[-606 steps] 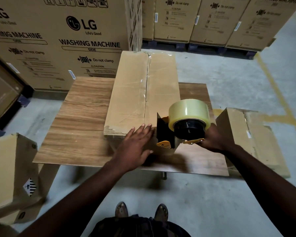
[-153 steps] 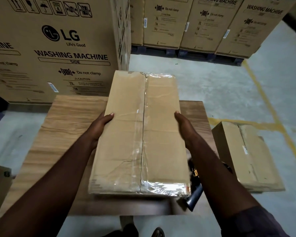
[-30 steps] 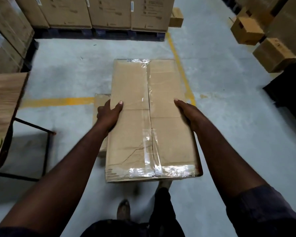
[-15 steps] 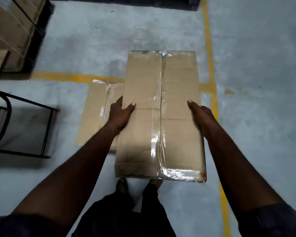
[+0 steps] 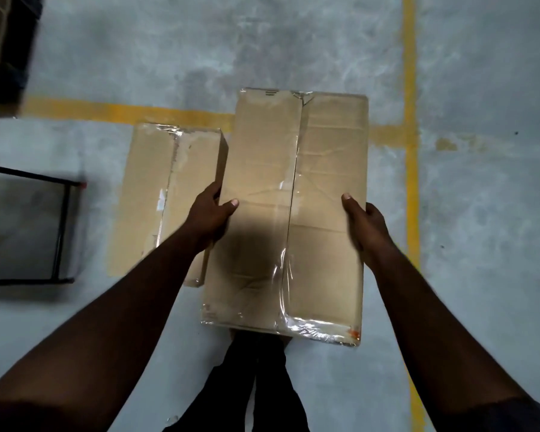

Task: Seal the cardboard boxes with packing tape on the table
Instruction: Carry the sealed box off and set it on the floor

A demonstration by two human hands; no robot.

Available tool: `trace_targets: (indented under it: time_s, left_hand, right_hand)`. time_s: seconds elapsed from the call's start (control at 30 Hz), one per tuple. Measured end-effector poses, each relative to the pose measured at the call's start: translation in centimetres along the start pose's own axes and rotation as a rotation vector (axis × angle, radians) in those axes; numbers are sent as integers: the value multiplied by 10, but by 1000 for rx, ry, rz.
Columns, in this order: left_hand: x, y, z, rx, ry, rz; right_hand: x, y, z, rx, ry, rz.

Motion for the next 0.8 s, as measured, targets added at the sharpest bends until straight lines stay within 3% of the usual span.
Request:
trace_targets:
  time_s: [0.47, 0.63, 0.8]
  left_hand:
    - [138, -74, 0, -115, 124, 167]
    - [157, -86, 4, -227, 61, 249]
    - [182, -94, 3, -224, 14, 307]
  right_hand:
    - [-56, -110, -98, 73, 84, -13]
    - [-79, -138, -122, 68, 95, -74]
    - [-94, -160, -131, 45, 129, -94]
Point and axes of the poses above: each hand's wrist, its own y-axis away from the middle knuckle, its own z-axis out of the back of the hand, x = y × z, the point moved 8 cm from there along -y, towards the middle knuckle, and after that the axes turned 9 degrees about -z, right-handed, at the moved point
